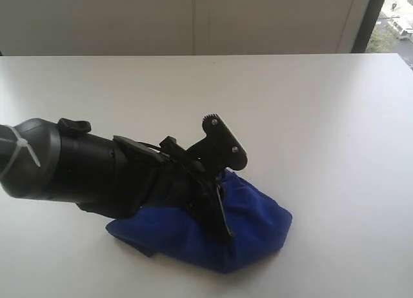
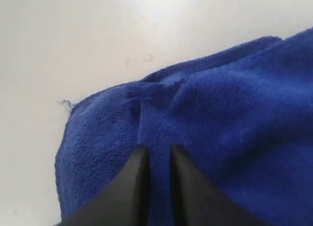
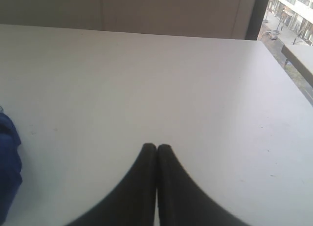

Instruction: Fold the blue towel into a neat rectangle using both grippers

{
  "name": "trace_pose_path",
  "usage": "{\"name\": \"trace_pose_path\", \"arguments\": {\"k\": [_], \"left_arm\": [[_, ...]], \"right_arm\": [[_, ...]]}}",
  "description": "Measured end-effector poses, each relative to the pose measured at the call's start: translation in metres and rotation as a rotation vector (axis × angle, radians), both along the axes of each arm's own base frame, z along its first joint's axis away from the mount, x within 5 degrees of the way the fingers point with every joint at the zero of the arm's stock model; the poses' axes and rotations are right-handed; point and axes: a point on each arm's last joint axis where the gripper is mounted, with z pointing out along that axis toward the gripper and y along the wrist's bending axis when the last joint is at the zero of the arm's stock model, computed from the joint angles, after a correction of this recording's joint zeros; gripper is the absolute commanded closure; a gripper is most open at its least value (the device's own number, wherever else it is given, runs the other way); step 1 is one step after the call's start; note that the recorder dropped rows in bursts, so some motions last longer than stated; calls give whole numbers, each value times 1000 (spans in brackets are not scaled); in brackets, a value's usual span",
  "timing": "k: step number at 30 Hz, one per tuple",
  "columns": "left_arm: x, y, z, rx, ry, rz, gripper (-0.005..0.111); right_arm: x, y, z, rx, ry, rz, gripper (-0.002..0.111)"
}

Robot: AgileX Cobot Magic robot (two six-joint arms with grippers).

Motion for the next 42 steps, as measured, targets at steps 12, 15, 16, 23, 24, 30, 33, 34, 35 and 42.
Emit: {"name": "trace_pose_path", "arguments": {"k": [12,15,16,23,24,30,33,34,35,42], "left_arm": [[-1,4,31,-96,-28,9,107],[5,11,49,-223,18,24,107],[7,13,52,-265,44,24,107],[38,49,61,-501,420,11,107],[42,57,57,-451,482,8,107],[44,85,39,-150,644,72,107],[44,79,39,-138,596,61,98],[43,74,39,-129,563,31,93],[42,69,38,-123,545,11,81],[41,46,14,-100,484,11,55]], "right_arm": [[0,0,0,0,0,0,108],[0,0,0,0,0,0,108],[0,0,0,0,0,0,108],[0,0,0,0,0,0,108],[0,0,0,0,0,0,108],[0,0,0,0,0,0,108],[0,0,0,0,0,0,108],[0,0,0,0,0,0,108],[0,0,0,0,0,0,108],[0,0,0,0,0,0,108]]}}
